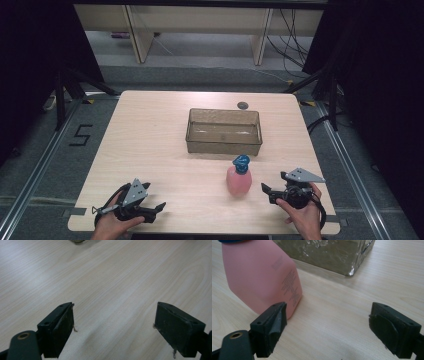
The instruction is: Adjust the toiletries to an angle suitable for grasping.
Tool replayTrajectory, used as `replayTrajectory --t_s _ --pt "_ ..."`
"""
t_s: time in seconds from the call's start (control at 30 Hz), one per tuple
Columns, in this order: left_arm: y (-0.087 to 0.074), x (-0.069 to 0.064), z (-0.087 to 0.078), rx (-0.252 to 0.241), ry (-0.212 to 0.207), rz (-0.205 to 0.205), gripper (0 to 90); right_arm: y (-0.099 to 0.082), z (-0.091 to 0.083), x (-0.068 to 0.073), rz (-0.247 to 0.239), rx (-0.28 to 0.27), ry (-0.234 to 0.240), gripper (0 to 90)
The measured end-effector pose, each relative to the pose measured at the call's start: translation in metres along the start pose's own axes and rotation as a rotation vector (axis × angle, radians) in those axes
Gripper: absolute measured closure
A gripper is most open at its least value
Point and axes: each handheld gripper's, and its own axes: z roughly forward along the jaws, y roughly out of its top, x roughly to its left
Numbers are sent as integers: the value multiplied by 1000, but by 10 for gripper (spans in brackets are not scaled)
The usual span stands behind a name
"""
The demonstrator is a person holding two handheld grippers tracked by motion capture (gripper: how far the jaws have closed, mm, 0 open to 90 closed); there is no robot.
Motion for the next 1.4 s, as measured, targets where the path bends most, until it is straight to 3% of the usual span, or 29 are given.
replayTrajectory --t_s 0.17,0.73,1.07,1.23,1.33,1.4 --pt "0 -1 0 -8 3 -16 155 1 0 0 4 -19 11 158" --pt "0 -2 0 -7 5 -16 155 6 -5 7 -17 -102 43 161" --pt "1 -2 0 -5 4 -19 155 6 -5 10 -28 -107 51 165" --pt "1 -2 0 -5 2 -20 155 6 -4 14 0 -108 64 167" --pt "1 -2 -1 2 11 -17 155 7 -5 12 -40 -107 58 171" --pt "1 -1 -1 2 7 -11 155 7 -5 13 -40 -114 68 174"
